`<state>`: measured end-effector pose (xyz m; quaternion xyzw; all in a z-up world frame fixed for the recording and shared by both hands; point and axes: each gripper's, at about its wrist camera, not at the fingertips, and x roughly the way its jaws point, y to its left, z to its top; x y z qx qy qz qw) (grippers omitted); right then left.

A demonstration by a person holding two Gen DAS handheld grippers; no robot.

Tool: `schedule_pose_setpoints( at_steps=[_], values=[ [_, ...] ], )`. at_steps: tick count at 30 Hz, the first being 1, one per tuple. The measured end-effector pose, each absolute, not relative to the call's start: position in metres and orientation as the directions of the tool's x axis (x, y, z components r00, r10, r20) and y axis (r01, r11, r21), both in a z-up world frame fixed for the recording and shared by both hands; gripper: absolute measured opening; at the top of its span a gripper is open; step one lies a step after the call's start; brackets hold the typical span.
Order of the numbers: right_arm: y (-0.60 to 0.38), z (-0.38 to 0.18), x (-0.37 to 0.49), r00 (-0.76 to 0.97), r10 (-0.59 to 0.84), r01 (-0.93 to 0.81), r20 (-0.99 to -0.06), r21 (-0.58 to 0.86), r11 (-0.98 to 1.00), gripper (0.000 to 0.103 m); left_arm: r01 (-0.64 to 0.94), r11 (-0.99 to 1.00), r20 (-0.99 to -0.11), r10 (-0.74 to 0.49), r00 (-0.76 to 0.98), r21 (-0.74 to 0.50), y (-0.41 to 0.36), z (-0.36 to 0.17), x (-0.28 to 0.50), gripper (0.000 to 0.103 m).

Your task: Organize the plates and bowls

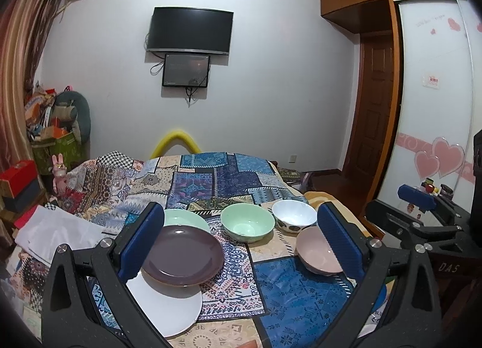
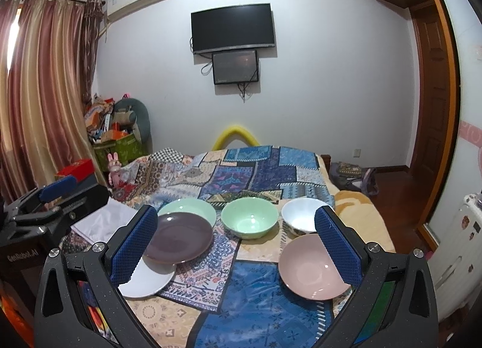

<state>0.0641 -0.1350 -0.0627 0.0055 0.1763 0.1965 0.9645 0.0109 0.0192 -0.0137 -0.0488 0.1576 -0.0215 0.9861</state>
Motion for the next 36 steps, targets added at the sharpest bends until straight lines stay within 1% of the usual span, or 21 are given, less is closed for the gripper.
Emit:
schedule_pose_setpoints(
  at_steps=[7, 12, 14, 15, 18, 20, 23, 24, 26, 27, 32, 36],
  values=[
    [-0.114, -0.086, 0.085, 0.831, 0.387, -0.390, -0.400, 0.077, 0.917, 0.103, 0.006, 0.990, -0.340, -0.054, 0.939, -0.140, 0.049, -0.028, 0.026, 0.103],
    [-0.101, -0.106, 0.109, 0.788, 0.404, -0.392, -0.465, 0.128, 0.911, 0.103, -0.024, 0.985, -0.404, -0.047, 0.914, -0.170, 0.080, -0.047, 0.048, 0.103],
    [-0.098, -0.113, 0.116, 0.772, 0.408, -0.389, -0.488, 0.145, 0.910, 0.103, -0.032, 0.984, -0.427, -0.048, 0.903, -0.177, 0.092, -0.055, 0.056, 0.101],
    [-0.094, -0.119, 0.124, 0.759, 0.407, -0.386, -0.507, 0.152, 0.910, 0.102, -0.042, 0.983, -0.444, -0.043, 0.895, -0.179, 0.100, -0.061, 0.062, 0.098],
    [-0.085, -0.132, 0.137, 0.728, 0.405, -0.388, -0.554, 0.154, 0.909, 0.096, -0.066, 0.981, -0.497, -0.034, 0.867, -0.182, 0.119, -0.078, 0.077, 0.085],
    [-0.079, -0.140, 0.147, 0.704, 0.406, -0.389, -0.583, 0.161, 0.907, 0.089, -0.077, 0.979, -0.526, -0.033, 0.850, -0.187, 0.131, -0.089, 0.087, 0.084],
    [-0.071, -0.154, 0.159, 0.671, 0.406, -0.391, -0.621, 0.169, 0.905, 0.082, -0.091, 0.977, -0.572, -0.038, 0.819, -0.195, 0.150, -0.109, 0.103, 0.077],
    [-0.068, -0.160, 0.165, 0.655, 0.405, -0.390, -0.638, 0.173, 0.904, 0.081, -0.094, 0.977, -0.588, -0.038, 0.808, -0.193, 0.156, -0.115, 0.110, 0.076],
    [-0.064, -0.166, 0.170, 0.632, 0.409, -0.392, -0.659, 0.184, 0.901, 0.075, -0.112, 0.978, -0.618, -0.020, 0.786, -0.175, 0.167, -0.127, 0.120, 0.071],
    [-0.061, -0.170, 0.173, 0.617, 0.412, -0.395, -0.671, 0.189, 0.899, 0.074, -0.129, 0.978, -0.635, -0.003, 0.772, -0.161, 0.173, -0.134, 0.127, 0.068],
    [-0.045, -0.188, 0.191, 0.569, 0.397, -0.405, -0.720, 0.175, 0.898, 0.067, -0.119, 0.985, -0.689, -0.001, 0.725, -0.127, 0.194, -0.161, 0.155, 0.058],
    [-0.033, -0.200, 0.202, 0.538, 0.393, -0.420, -0.746, 0.167, 0.892, 0.062, -0.119, 0.984, -0.736, -0.014, 0.677, -0.129, 0.210, -0.184, 0.175, 0.044]
  ],
)
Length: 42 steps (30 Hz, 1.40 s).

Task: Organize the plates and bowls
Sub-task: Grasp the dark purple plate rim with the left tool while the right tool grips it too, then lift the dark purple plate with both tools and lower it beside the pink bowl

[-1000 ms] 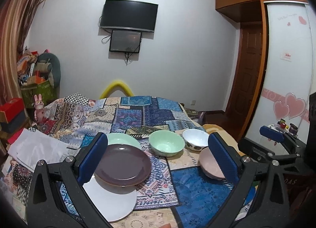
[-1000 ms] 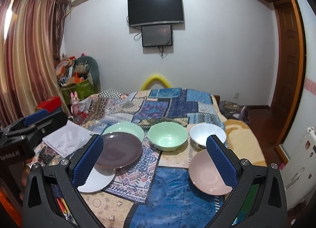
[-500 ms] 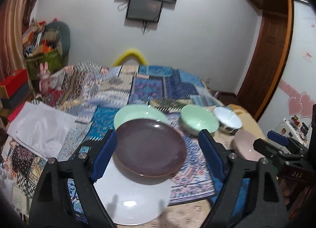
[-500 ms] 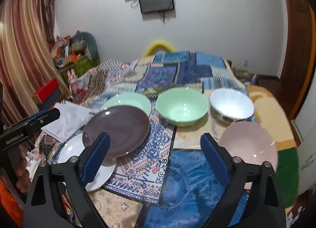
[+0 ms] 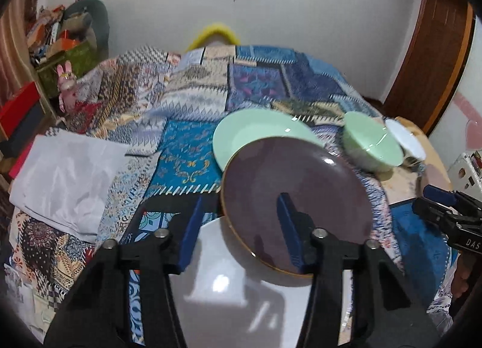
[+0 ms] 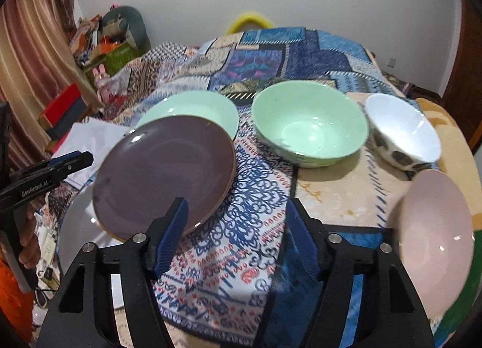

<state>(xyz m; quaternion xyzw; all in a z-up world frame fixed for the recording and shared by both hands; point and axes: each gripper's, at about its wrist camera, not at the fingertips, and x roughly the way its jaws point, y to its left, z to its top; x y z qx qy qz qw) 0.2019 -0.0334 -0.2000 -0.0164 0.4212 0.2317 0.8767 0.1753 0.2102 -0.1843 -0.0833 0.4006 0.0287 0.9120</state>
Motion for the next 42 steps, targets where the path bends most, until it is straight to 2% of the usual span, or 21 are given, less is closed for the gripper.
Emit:
schedule_pose_setpoints(
  at_steps=[3, 6, 8, 18, 28, 42],
  values=[
    [-0.024, -0.209, 0.212, 0.517, 0.390, -0.432, -0.762, 0.161, 0.888, 0.056, -0.120, 0.977, -0.764, -0.058, 0.642, -0.175, 0.224, -0.198, 0.188, 0.037],
    [-0.020, -0.218, 0.222, 0.486, 0.400, -0.431, -0.777, 0.184, 0.883, 0.051, -0.115, 0.974, -0.780, -0.083, 0.620, -0.195, 0.229, -0.209, 0.197, 0.035],
    [-0.019, -0.224, 0.227, 0.461, 0.411, -0.425, -0.787, 0.210, 0.880, 0.043, -0.109, 0.975, -0.788, -0.090, 0.609, -0.195, 0.230, -0.213, 0.203, 0.033],
    [-0.013, -0.232, 0.239, 0.425, 0.430, -0.428, -0.797, 0.242, 0.871, 0.031, -0.099, 0.972, -0.819, -0.122, 0.560, -0.213, 0.230, -0.230, 0.221, 0.017],
    [-0.007, -0.232, 0.244, 0.402, 0.460, -0.430, -0.792, 0.280, 0.858, 0.024, -0.084, 0.967, -0.831, -0.160, 0.533, -0.240, 0.234, -0.232, 0.226, 0.017],
    [-0.018, -0.226, 0.231, 0.426, 0.464, -0.435, -0.777, 0.274, 0.858, 0.023, -0.088, 0.975, -0.838, -0.128, 0.531, -0.204, 0.219, -0.225, 0.212, 0.017]
  ],
)
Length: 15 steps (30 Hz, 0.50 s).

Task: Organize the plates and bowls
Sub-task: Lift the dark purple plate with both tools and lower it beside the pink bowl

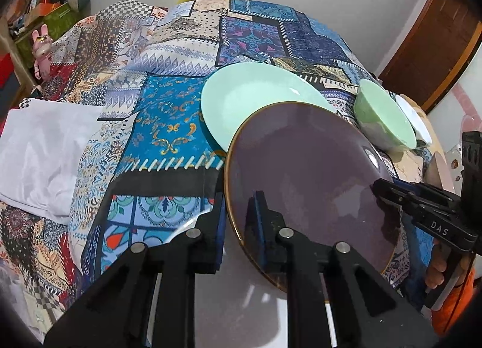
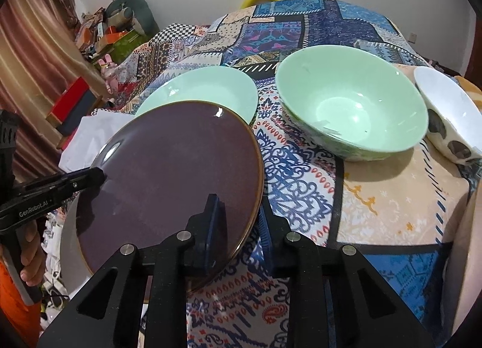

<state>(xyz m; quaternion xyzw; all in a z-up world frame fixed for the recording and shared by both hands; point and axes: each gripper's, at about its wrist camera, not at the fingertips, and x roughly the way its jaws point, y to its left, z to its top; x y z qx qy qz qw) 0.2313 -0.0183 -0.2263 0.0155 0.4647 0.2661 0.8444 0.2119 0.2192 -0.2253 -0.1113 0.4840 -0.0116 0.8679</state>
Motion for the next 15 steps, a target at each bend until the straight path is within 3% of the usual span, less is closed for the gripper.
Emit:
schedule_pose_setpoints(
  at_steps=[15],
  values=[
    [-0.053, -0.195, 0.202, 0.491, 0.470, -0.425, -0.734, 0.269, 0.864, 0.023, -0.062, 0.976, -0.806, -0.136, 0.576, -0.210, 0.186, -0.192, 0.180, 0.017]
  ],
)
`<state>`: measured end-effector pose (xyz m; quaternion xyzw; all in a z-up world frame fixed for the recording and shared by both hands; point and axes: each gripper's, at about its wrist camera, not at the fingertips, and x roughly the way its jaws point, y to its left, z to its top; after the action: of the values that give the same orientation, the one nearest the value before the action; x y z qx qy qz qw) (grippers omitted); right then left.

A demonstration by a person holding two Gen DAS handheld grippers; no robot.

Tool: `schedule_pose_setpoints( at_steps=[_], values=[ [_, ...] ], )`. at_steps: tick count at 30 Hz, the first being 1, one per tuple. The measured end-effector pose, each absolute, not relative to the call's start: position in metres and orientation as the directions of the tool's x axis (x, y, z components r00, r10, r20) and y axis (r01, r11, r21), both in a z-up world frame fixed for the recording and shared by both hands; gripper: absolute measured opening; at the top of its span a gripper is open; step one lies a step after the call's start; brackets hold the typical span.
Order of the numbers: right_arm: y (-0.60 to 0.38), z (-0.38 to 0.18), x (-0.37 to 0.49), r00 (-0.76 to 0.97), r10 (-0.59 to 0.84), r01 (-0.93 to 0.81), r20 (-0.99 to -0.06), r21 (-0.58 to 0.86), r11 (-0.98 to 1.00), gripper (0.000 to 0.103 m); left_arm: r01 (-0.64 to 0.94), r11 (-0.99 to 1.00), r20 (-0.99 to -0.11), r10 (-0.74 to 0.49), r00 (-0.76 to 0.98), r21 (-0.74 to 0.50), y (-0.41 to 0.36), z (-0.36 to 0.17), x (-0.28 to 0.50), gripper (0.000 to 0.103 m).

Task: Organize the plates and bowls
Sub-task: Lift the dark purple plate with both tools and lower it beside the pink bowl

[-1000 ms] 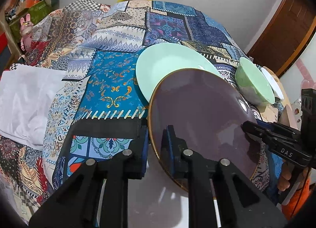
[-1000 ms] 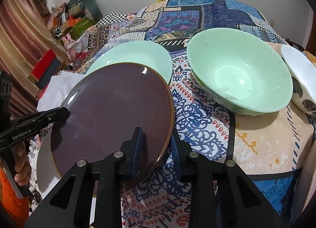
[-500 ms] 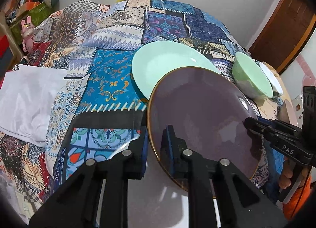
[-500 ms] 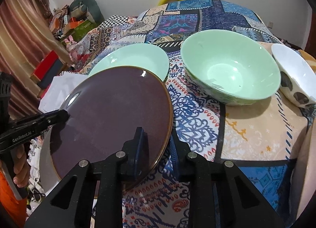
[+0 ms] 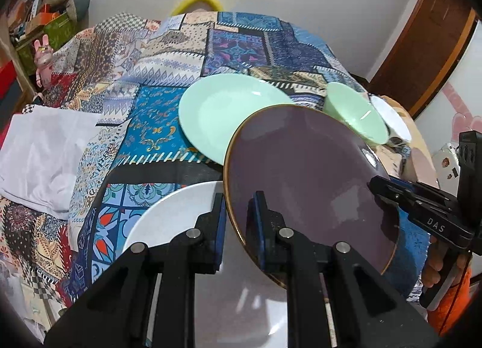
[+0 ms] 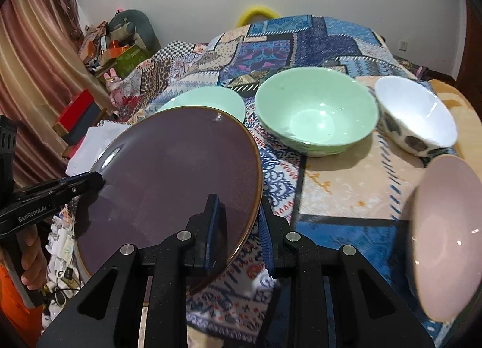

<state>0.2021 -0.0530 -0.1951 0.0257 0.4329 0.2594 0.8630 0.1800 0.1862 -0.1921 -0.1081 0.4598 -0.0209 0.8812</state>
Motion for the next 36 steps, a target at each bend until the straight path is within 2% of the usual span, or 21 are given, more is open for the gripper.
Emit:
schedule_pose_setpoints(
  at_steps=[16, 36],
  values=[
    [-0.102, -0.174, 0.158, 0.548, 0.462, -0.408, -0.697, 0.259, 0.876, 0.022, -0.005, 0.981, -0.783, -0.152, 0.603, -0.195, 0.128, -0.149, 0.134, 0.017],
    [-0.156, -0.205, 0.141, 0.522, 0.448, -0.363, -0.726, 0.286, 0.887, 0.022, 0.005, 0.981, -0.829, -0.167, 0.534, -0.194, 0.062, -0.172, 0.120, 0.017]
  ],
)
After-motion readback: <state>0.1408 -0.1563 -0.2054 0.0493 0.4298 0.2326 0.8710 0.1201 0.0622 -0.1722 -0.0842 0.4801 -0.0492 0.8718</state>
